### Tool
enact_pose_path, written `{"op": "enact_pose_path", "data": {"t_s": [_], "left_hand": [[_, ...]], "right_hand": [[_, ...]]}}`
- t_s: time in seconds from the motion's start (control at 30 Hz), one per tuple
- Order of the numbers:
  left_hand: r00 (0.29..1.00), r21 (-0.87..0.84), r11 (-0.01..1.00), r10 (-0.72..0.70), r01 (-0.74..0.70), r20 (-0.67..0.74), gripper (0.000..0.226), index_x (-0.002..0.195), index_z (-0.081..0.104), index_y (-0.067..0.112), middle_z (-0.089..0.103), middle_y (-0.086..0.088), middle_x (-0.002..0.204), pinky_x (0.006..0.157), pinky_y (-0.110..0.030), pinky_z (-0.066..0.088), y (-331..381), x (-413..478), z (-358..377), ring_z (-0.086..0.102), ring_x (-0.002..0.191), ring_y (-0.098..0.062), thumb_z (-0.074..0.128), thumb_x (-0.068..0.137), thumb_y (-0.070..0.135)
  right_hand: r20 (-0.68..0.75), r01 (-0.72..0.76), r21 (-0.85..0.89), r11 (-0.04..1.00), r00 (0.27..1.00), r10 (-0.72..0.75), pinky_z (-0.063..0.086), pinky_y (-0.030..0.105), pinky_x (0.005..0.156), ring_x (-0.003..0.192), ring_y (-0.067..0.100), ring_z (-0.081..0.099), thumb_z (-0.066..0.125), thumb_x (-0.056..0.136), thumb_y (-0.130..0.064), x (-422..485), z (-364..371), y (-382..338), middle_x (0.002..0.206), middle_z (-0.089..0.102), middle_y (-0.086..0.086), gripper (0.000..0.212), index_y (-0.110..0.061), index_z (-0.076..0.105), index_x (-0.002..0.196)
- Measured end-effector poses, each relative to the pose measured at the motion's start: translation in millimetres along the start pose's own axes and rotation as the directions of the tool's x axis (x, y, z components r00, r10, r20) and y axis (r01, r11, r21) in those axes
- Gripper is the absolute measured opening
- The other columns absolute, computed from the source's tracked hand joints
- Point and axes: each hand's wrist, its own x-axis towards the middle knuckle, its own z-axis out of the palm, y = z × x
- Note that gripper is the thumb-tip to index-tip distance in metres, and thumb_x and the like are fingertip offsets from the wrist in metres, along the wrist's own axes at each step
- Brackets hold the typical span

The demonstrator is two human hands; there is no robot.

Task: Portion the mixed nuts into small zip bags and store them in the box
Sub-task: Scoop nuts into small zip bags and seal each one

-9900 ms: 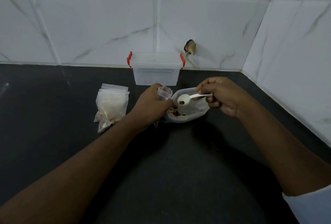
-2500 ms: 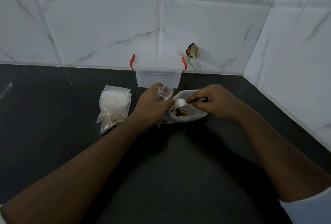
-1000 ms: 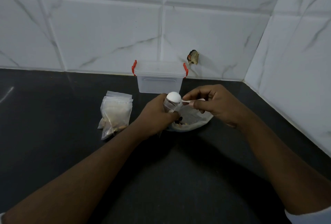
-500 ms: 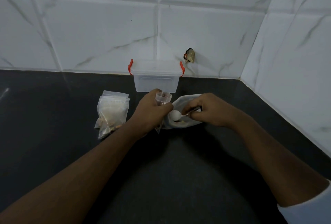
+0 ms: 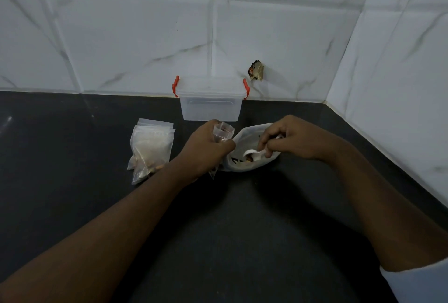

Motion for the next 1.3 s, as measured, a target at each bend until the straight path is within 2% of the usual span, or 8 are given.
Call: {"op": "enact_pose_path", "data": {"t_s": [0.07,0.2,0.37,0.6,0.83,1.03,1.2,1.3], "left_hand": [[1.000,0.010,1.000,-0.001,0.001,-0.002,0.043,0.134,0.054,0.023,0.059,0.004,0.127,0.079,-0.023,0.055,0,0,0,0.061,0.102,-0.011,0.071,0.094,0.025],[1.000,0.018,1.000,-0.001,0.001,-0.008,0.046,0.137,0.053,0.022,0.059,0.002,0.133,0.089,-0.032,0.058,1,0,0,0.061,0.111,-0.015,0.071,0.094,0.026],[1.000,0.013,1.000,0.011,-0.011,0.002,0.045,0.135,0.053,0.022,0.059,0.003,0.129,0.083,-0.027,0.056,0,-1,-1,0.061,0.109,-0.014,0.070,0.094,0.025],[1.000,0.000,1.000,0.025,-0.025,0.003,0.041,0.132,0.055,0.023,0.059,0.006,0.125,0.078,-0.021,0.052,0,-1,-1,0.060,0.109,-0.013,0.070,0.094,0.027],[0.997,0.023,0.997,0.078,-0.078,0.029,0.032,0.117,0.054,0.030,0.057,0.017,0.106,0.065,-0.013,0.044,0,-3,0,0.058,0.091,-0.002,0.073,0.092,0.024],[0.993,0.008,0.993,0.114,-0.114,0.009,0.038,0.117,0.055,0.032,0.062,0.016,0.106,0.071,-0.015,0.043,-3,-2,1,0.061,0.097,-0.003,0.077,0.088,0.022],[0.993,-0.004,0.993,0.114,-0.114,0.000,0.043,0.120,0.050,0.033,0.057,0.019,0.109,0.072,-0.012,0.041,-5,-1,2,0.057,0.095,-0.001,0.076,0.089,0.021],[0.994,-0.032,0.994,0.104,-0.104,0.008,0.034,0.115,0.053,0.032,0.059,0.018,0.106,0.072,-0.015,0.048,-4,-2,1,0.060,0.095,-0.003,0.074,0.090,0.021]], "right_hand": [[-0.022,-0.033,0.097,0.995,0.999,0.035,0.044,0.010,0.060,0.064,0.001,0.066,0.062,0.093,-0.004,2,4,-1,0.083,0.079,-0.005,0.020,-0.012,0.080,0.097],[0.016,-0.196,0.423,0.885,0.978,0.209,0.035,0.018,0.045,0.054,0.008,0.046,0.059,0.099,-0.006,8,13,5,0.094,0.079,0.014,0.018,0.001,0.074,0.106],[0.111,-0.310,0.692,0.652,0.938,0.328,0.033,0.014,0.040,0.054,0.006,0.044,0.059,0.099,-0.002,13,16,11,0.101,0.075,0.026,0.016,0.007,0.069,0.107],[0.090,-0.236,0.855,0.461,0.944,0.317,0.031,0.013,0.038,0.049,0.005,0.045,0.058,0.096,0.001,10,4,16,0.091,0.073,0.022,0.020,0.008,0.067,0.112],[-0.161,0.063,0.837,0.543,0.978,0.135,0.029,0.019,0.049,0.058,0.009,0.044,0.057,0.099,0.000,8,9,0,0.096,0.072,0.024,0.022,0.006,0.070,0.115],[-0.201,0.159,0.402,0.902,0.976,-0.083,0.041,0.020,0.059,0.069,0.013,0.054,0.066,0.097,-0.004,4,18,-14,0.101,0.079,0.003,0.022,-0.014,0.078,0.112],[-0.248,0.229,0.258,0.939,0.955,-0.165,0.053,0.016,0.082,0.097,0.004,0.070,0.071,0.094,-0.002,2,16,-18,0.104,0.079,-0.006,0.022,-0.017,0.079,0.109],[-0.336,0.236,0.293,0.927,0.933,-0.131,0.051,0.014,0.075,0.087,0.001,0.069,0.071,0.092,-0.001,2,11,-15,0.098,0.079,-0.006,0.021,-0.016,0.079,0.104]]}}
